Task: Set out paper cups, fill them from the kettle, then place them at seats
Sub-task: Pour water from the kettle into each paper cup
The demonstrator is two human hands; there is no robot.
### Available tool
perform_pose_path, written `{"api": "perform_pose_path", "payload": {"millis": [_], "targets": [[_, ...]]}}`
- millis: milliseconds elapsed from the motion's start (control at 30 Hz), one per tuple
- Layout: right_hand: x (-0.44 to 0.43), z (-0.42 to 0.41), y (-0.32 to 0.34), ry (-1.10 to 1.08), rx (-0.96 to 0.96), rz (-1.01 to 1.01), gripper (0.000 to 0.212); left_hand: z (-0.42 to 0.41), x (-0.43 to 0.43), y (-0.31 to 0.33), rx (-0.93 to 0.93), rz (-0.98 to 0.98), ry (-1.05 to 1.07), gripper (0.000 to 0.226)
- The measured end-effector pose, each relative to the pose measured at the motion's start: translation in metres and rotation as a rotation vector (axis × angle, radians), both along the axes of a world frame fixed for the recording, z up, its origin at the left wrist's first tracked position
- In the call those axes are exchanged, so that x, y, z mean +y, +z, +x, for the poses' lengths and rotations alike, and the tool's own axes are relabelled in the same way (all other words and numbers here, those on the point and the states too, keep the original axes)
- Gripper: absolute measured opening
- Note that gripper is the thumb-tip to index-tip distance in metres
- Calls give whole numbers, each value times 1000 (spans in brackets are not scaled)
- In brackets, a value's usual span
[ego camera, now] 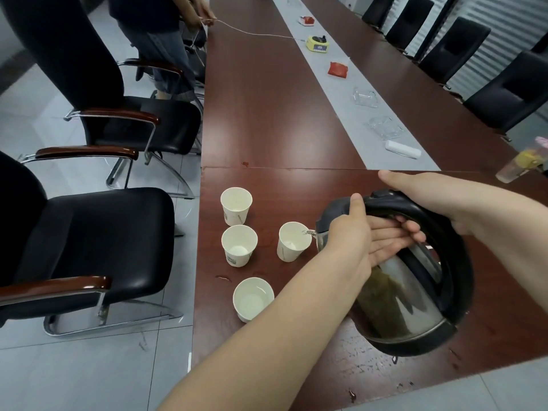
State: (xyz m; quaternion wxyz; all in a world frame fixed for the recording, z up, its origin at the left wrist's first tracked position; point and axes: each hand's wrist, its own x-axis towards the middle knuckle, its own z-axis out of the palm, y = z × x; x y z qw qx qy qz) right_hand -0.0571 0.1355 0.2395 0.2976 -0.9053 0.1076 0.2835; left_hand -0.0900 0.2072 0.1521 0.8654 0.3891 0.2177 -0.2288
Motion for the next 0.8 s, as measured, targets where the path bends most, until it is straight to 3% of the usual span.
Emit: {"api": "perform_pose_path", "payload": {"millis": [800], "targets": [[0,7,0,70,10,-62,68,3,-3,-6,10,-9,9,73]]}}
